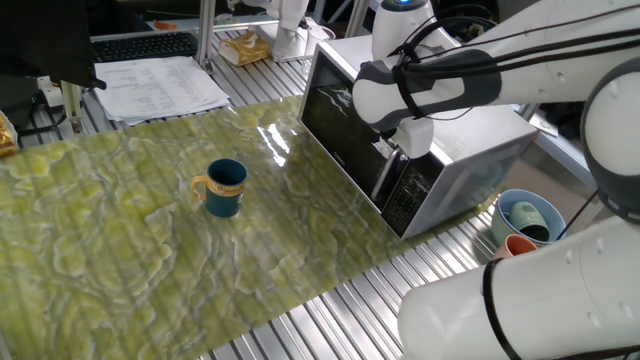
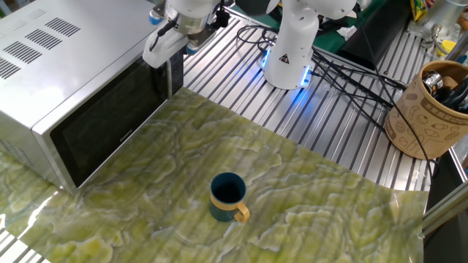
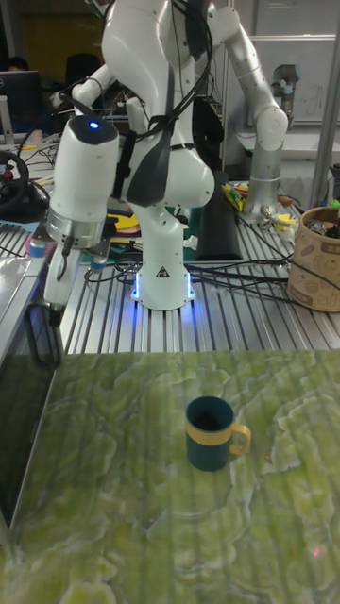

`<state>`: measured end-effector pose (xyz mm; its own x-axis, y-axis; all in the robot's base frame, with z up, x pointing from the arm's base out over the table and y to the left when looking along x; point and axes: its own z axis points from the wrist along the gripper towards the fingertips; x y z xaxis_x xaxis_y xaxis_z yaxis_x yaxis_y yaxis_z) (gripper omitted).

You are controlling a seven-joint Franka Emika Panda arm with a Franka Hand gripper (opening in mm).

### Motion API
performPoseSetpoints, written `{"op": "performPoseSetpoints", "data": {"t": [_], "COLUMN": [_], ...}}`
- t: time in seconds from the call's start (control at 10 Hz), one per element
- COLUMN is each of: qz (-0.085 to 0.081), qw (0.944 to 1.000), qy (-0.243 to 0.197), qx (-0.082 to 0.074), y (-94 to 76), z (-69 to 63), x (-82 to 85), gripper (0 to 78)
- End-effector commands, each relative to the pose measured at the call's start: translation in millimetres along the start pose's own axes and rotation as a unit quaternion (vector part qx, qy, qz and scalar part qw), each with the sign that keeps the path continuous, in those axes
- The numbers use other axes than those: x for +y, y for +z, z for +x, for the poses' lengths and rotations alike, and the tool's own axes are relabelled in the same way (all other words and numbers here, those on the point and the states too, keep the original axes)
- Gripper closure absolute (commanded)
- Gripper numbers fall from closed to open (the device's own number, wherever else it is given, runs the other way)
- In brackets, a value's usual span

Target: Put the bowl into the microwave

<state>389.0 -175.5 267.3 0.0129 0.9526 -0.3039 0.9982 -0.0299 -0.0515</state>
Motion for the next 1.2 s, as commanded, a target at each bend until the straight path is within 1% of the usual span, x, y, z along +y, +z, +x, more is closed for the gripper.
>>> {"op": "performPoseSetpoints", "data": {"t": [0.1, 0.2, 0.3, 0.4, 0.5, 0.6, 0.7, 0.8, 0.9, 1.0, 1.1, 1.2], "qz": [0.002, -0.002, -0.003, -0.011, -0.015, -0.026, -0.028, -0.03, -0.033, -0.034, -0.034, -0.035], "qw": [0.9976, 0.998, 0.9982, 0.9987, 0.9987, 0.9983, 0.9985, 0.9989, 0.9991, 0.9991, 0.9992, 0.9992], "qy": [-0.068, -0.062, -0.059, -0.05, -0.049, -0.049, -0.044, -0.03, -0.014, 0.002, 0.008, 0.007], "qx": [-0.011, -0.01, -0.009, 0.001, 0.006, 0.017, 0.018, 0.019, 0.024, 0.025, 0.019, 0.019], "y": [6.6, 12.4, 13.8, 16.7, 17.6, 21.6, 22.2, 21.9, 21.7, 22.2, 23.2, 23.4], "z": [-4.1, -2.3, -2.1, -3.8, -5.2, -11.3, -12.3, -12.3, -12.4, -13.1, -14.7, -15.1], "x": [10.2, 11.3, 11.6, 11.6, 11.6, 11.0, 10.9, 11.0, 11.0, 10.8, 10.4, 10.3], "gripper": [0.1, 0.1, 0.1, 0.1, 0.1, 0.1, 0.1, 0.1, 0.1, 0.1, 0.1, 0.1]}}
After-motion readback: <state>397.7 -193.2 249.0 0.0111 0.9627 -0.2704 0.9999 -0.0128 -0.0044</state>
